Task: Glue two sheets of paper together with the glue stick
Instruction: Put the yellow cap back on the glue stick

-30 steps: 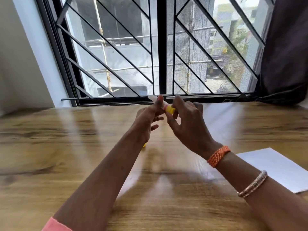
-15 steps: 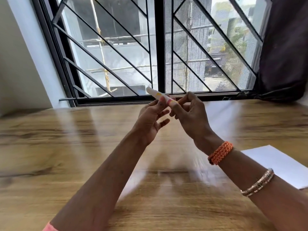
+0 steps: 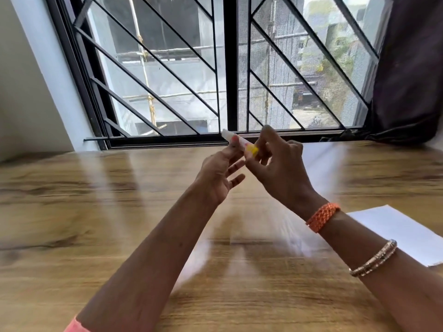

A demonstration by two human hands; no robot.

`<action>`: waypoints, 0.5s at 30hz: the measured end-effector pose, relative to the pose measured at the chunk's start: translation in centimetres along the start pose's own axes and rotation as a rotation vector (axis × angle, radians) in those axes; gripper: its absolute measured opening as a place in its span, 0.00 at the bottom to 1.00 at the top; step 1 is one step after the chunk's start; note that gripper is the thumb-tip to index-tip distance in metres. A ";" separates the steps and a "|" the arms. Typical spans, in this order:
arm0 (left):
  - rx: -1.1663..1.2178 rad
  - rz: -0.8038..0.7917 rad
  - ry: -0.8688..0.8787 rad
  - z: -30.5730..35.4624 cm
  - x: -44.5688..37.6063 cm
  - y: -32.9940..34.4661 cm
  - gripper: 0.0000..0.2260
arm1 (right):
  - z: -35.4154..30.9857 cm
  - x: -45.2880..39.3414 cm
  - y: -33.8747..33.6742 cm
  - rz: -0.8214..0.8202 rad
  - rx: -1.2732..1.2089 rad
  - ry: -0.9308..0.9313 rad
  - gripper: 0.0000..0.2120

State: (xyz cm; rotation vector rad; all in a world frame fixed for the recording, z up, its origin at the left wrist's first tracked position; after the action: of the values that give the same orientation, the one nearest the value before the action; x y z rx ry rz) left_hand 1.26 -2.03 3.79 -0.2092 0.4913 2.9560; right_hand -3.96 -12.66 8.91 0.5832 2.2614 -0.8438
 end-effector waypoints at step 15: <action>-0.242 0.111 -0.066 -0.3 0.4 -1.8 0.17 | -0.9 1.2 1.0 0.064 0.468 -0.370 0.08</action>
State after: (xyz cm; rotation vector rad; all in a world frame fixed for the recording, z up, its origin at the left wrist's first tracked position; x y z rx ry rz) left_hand 1.17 -0.35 2.92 -0.1114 0.1402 3.1142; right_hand -4.58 -11.15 8.14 0.6389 1.7091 -1.3414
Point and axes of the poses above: each hand's wrist, its own x-axis away from the middle knuckle, its own y-axis out of the palm, z = x × y, the point moved 7 cm from there along -x, towards the middle knuckle, and after that the axes turned 14 degrees about y, right-handed, at the moved point
